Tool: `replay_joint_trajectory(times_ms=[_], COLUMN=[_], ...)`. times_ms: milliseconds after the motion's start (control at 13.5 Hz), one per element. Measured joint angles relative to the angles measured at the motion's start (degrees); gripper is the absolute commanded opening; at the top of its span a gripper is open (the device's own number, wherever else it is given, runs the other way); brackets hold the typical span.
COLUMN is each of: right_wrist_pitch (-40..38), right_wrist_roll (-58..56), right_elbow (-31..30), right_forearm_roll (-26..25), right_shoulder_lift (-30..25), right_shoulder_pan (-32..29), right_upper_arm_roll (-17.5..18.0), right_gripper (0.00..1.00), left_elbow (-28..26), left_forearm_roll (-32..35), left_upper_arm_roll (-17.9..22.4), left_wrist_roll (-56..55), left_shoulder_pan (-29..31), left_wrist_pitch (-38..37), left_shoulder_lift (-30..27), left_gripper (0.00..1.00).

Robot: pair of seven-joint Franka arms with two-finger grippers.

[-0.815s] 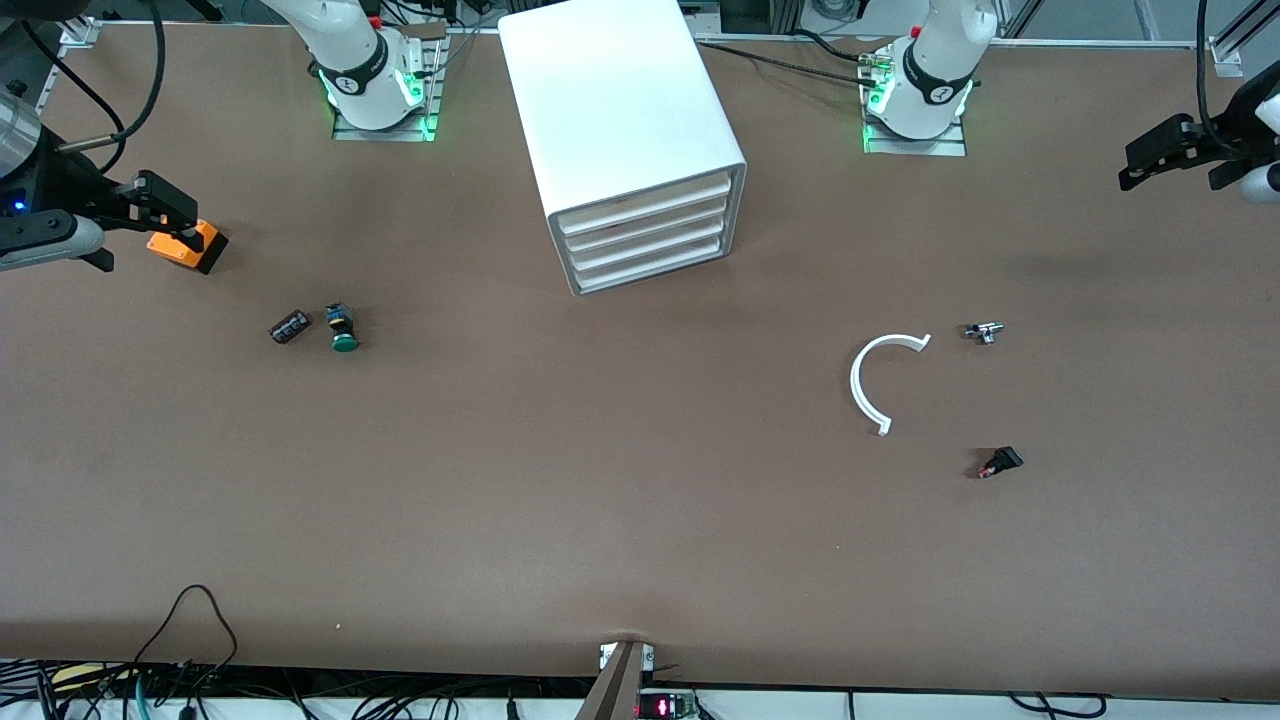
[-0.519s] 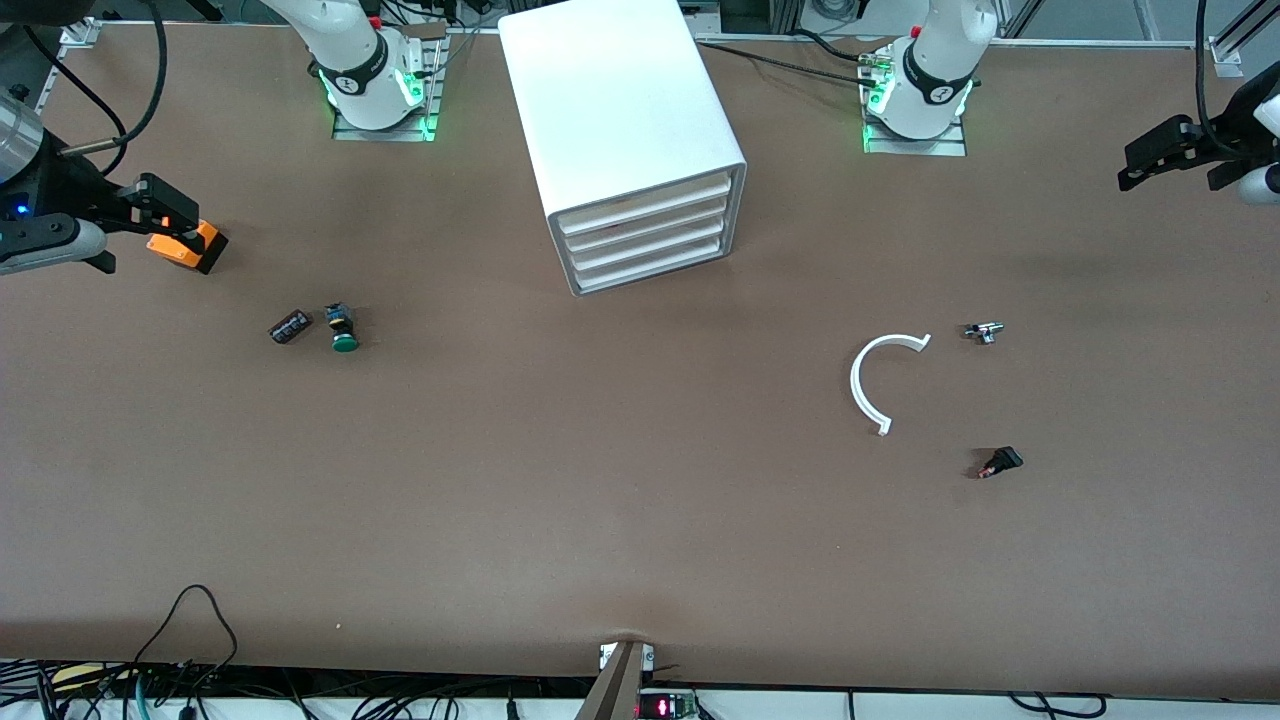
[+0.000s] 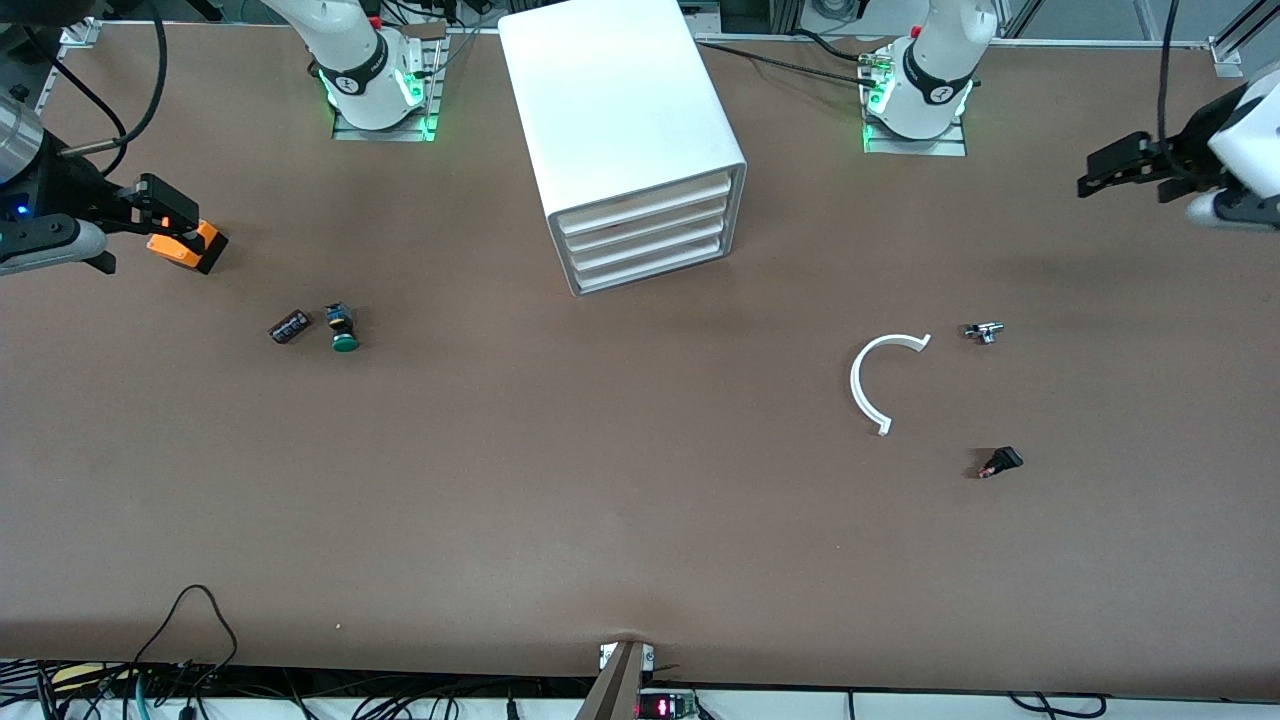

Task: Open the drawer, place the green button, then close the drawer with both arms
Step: 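Reach the left gripper toward the white cabinet's drawer handle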

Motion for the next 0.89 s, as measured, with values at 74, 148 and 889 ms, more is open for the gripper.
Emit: replay_joint_trajectory(times_ms=[74, 148, 889], right_wrist_pitch=[0.00, 0.01, 2.90], right_wrist_roll=[0.00, 0.00, 0.07], right_elbow=[0.00, 0.00, 0.00], right_forearm_roll=[0.00, -0.01, 0.60], right_shoulder_lift=[0.00, 0.00, 1.13], right_shoulder_pan=[0.00, 0.00, 0.02], right_upper_arm_roll=[0.00, 0.00, 0.00], right_gripper=[1.00, 1.00, 1.00], left_elbow=[-0.14, -0.29, -0.49], left_forearm_roll=[-1.00, -2.20, -16.05], left_upper_arm_roll=[-0.10, -0.37, -10.43], left_wrist_roll=[0.22, 0.44, 4.50], left_shoulder_pan=[-0.10, -0.20, -0.84], left_wrist_pitch=[-0.25, -0.33, 4.71], left_shoulder_lift=[1.38, 3.09, 20.17], left_gripper=[1.00, 1.00, 1.00])
